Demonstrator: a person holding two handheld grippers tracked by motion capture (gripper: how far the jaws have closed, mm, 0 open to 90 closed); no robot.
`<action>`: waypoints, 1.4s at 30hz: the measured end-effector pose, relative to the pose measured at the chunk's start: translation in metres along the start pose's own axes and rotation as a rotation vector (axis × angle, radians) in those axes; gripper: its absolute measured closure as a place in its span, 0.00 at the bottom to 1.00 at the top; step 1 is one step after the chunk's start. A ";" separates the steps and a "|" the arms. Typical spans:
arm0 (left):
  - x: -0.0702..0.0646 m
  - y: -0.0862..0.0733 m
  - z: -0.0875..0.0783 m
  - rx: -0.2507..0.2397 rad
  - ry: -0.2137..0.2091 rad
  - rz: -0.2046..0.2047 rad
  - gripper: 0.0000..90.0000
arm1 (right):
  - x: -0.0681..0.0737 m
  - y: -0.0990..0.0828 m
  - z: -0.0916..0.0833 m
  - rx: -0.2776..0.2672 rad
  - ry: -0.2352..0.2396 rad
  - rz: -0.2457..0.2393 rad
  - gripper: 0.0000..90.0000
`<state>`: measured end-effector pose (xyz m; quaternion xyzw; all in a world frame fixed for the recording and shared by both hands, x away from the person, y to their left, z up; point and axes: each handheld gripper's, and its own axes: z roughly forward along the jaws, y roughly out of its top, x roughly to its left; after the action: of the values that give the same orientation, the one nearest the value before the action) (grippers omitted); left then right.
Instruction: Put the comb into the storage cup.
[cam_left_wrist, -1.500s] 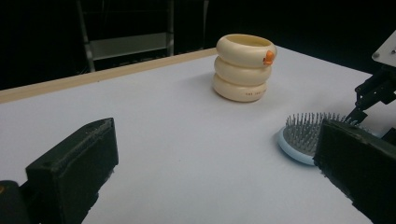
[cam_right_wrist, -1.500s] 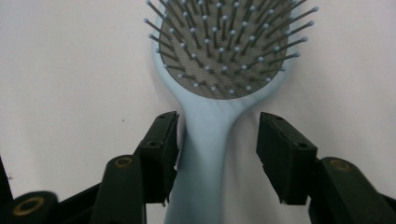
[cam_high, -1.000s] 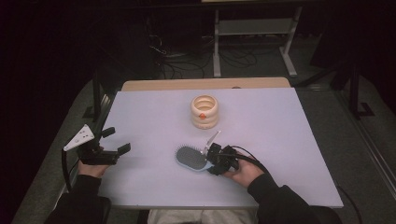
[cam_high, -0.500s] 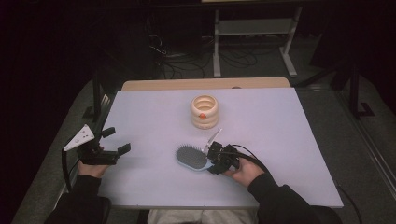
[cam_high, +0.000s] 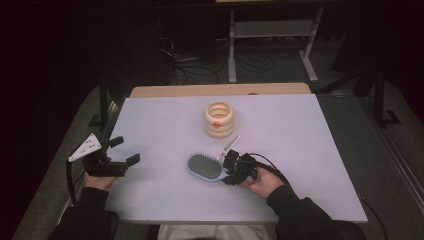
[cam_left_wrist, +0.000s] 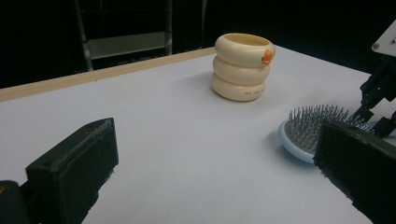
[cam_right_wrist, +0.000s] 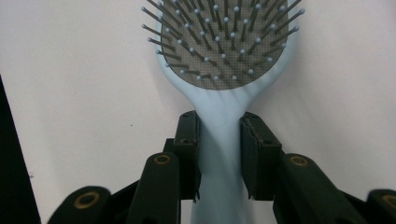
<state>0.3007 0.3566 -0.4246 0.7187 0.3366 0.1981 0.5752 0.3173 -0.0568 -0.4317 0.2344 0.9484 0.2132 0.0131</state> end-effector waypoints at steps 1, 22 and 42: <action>0.000 0.000 0.000 0.000 0.000 0.000 0.00 | 0.000 0.000 -0.001 -0.003 -0.001 0.000 0.76; 0.000 0.000 0.001 0.006 -0.001 -0.001 0.00 | -0.008 0.002 -0.031 -0.102 -0.027 0.002 0.76; 0.000 0.000 0.002 0.008 -0.001 -0.001 0.00 | -0.015 0.006 -0.054 -0.165 -0.045 0.001 0.76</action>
<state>0.3016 0.3555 -0.4255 0.7208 0.3376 0.1961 0.5727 0.3260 -0.0802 -0.3815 0.2380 0.9269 0.2850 0.0537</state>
